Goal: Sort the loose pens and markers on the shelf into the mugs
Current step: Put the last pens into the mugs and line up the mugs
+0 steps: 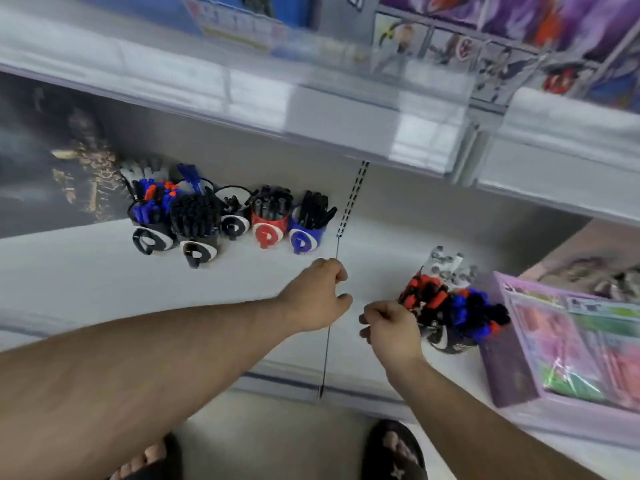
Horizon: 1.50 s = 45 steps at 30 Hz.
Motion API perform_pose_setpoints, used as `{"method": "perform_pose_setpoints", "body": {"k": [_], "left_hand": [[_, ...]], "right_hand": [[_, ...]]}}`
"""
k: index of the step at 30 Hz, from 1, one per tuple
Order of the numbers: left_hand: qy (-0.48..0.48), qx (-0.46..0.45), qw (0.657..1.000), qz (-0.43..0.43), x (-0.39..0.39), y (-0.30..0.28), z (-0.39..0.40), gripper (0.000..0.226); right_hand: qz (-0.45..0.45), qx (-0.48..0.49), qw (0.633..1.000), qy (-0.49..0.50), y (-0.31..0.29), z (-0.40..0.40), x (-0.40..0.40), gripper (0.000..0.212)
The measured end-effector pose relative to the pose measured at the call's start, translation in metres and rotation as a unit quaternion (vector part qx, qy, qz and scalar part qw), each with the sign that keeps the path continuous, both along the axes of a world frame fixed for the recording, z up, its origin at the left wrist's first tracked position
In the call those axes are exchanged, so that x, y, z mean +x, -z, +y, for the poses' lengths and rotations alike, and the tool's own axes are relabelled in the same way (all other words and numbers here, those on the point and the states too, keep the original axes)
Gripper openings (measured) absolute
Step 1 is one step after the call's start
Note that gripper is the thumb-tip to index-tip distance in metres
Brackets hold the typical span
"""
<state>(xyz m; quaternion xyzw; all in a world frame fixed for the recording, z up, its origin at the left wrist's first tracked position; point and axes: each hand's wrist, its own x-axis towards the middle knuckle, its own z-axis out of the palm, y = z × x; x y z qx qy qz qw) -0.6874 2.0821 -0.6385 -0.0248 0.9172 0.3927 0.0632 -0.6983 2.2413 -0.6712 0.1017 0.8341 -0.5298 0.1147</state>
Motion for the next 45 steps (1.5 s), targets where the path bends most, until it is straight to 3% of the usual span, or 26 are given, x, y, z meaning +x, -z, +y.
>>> {"method": "perform_pose_setpoints", "body": {"k": [7, 10, 15, 20, 23, 27, 30, 33, 39, 45], "left_hand": [[0.043, -0.025, 0.991, -0.127, -0.022, 0.069, 0.070, 0.040], [-0.001, 0.002, 0.991, -0.132, -0.047, 0.089, 0.095, 0.053], [-0.003, 0.037, 0.990, -0.134, -0.077, 0.107, 0.124, 0.062], [-0.019, 0.032, 0.986, -0.165, -0.074, 0.128, 0.130, 0.032], [-0.053, 0.066, 0.982, -0.167, -0.066, 0.131, 0.129, 0.019], [-0.085, 0.118, 0.977, -0.154, -0.052, 0.127, 0.127, 0.022], [-0.117, 0.172, 0.964, -0.165, -0.043, 0.130, 0.125, 0.022], [-0.149, 0.235, 0.940, -0.199, -0.036, 0.131, 0.123, 0.025], [-0.203, 0.255, 0.926, -0.192, -0.009, 0.125, 0.098, 0.030], [-0.289, 0.261, 0.909, -0.148, 0.014, 0.107, 0.035, 0.032]], "right_hand": [[-0.047, 0.083, 0.961, 0.260, 0.046, 0.107, -0.004, 0.013], [-0.086, 0.096, 0.948, 0.291, 0.055, 0.146, -0.022, 0.011], [-0.056, 0.162, 0.958, 0.231, 0.048, 0.185, -0.060, 0.018], [0.013, 0.190, 0.974, 0.123, 0.042, 0.199, -0.090, 0.029], [-0.001, 0.187, 0.981, 0.060, 0.044, 0.203, -0.091, 0.038], [-0.022, 0.244, 0.969, 0.020, 0.051, 0.210, -0.082, 0.036], [-0.088, 0.278, 0.956, -0.033, 0.059, 0.210, -0.068, 0.019], [-0.112, 0.211, 0.971, -0.014, 0.071, 0.203, -0.055, 0.024], [-0.119, 0.117, 0.986, 0.026, 0.088, 0.167, -0.035, 0.031], [-0.112, 0.105, 0.988, -0.012, 0.070, 0.109, -0.011, 0.030]]}}
